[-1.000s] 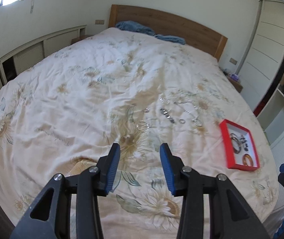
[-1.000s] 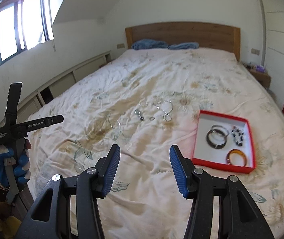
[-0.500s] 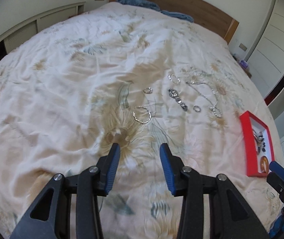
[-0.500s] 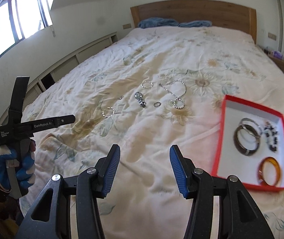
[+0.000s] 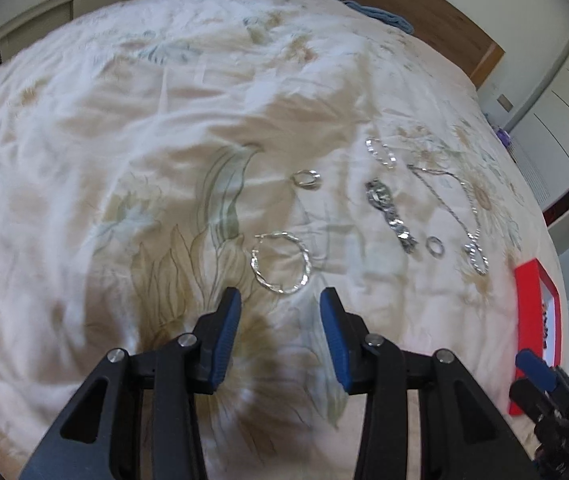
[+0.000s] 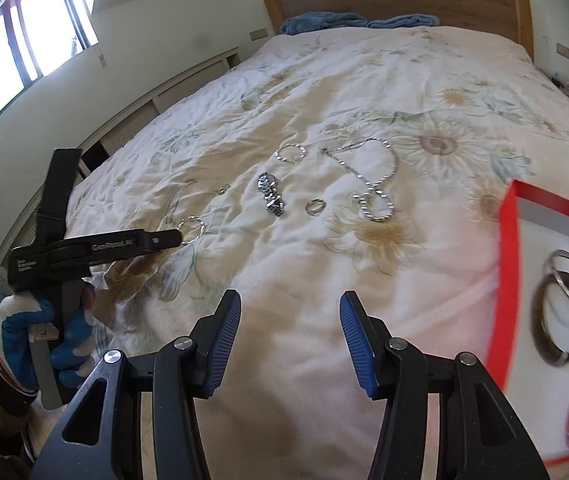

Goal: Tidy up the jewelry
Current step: 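Move both tools back over the remaining silver jewelry, then grasp the twisted silver hoop earring with the left tool while the right tool grasps a silver ring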

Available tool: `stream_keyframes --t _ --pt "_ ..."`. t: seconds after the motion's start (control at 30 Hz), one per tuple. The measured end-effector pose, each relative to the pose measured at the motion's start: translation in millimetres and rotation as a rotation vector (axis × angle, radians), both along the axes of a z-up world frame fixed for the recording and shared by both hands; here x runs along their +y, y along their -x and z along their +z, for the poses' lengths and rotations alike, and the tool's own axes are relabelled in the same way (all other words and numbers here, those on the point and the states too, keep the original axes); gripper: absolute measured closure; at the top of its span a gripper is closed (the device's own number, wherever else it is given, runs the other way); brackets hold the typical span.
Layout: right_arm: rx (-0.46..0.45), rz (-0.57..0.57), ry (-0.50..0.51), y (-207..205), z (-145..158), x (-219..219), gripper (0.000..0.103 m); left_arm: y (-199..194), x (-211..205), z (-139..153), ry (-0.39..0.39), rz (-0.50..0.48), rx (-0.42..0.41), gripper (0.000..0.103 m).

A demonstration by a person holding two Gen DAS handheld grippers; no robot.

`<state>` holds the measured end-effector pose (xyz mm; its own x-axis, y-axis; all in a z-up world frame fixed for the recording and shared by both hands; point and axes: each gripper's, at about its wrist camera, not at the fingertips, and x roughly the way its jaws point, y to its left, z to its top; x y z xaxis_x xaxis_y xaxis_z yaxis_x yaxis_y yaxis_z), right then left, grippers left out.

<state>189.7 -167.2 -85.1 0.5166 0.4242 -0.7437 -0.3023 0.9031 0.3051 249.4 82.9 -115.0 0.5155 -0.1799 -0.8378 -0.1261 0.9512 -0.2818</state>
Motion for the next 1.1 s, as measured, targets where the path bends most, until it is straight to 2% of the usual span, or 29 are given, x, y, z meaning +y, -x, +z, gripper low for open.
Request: stream_keyframes --t 0.27,0.3,0.37,0.47,0.8,1.1 --pt "0.002 0.055 0.021 -19 -13 22 0.052 -19 6 -12 0.047 0.035 -0.002 0.066" --pt "0.001 0.056 0.025 -21 -13 23 0.052 -21 8 -15 0.052 0.047 0.005 0.069" --pt "0.005 0.050 0.023 -27 -15 24 0.052 -24 11 -22 0.043 0.069 0.023 0.085" --pt "0.009 0.044 0.034 -36 -18 27 0.052 -27 17 -27 0.047 0.092 0.022 0.096" --pt "0.004 0.035 0.091 -75 -26 45 0.052 -21 14 -27 0.026 0.064 -0.062 0.099" --pt "0.003 -0.017 0.194 -110 -41 56 0.054 -17 19 -26 0.103 0.039 -0.090 0.099"
